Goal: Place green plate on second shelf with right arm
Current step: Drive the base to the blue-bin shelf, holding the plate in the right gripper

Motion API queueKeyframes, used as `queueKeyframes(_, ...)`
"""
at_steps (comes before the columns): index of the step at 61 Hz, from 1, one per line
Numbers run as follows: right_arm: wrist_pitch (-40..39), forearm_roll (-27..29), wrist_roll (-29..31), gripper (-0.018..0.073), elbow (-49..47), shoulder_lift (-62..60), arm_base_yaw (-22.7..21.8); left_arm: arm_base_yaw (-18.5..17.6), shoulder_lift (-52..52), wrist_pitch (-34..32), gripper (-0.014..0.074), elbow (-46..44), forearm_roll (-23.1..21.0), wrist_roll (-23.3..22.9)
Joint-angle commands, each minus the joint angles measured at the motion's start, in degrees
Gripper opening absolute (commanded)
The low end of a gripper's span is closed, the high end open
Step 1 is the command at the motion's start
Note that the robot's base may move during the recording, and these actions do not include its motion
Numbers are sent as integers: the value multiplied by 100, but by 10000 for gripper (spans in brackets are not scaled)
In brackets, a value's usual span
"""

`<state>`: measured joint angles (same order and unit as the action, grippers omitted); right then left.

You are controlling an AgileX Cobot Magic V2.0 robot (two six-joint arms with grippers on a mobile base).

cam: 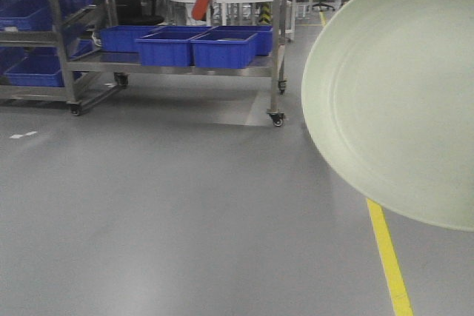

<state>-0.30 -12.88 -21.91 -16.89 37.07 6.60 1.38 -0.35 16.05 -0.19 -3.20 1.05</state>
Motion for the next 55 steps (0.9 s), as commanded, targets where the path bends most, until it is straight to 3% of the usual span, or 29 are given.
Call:
queueKeyframes(1,-640,-5,-14,57,-186,-18,-36,-45,-122,-418,125,229,-14,0)
queueKeyframes(55,-640,-5,-14,57,-186,-18,-36,-45,-122,-418,125,229,-14,0)
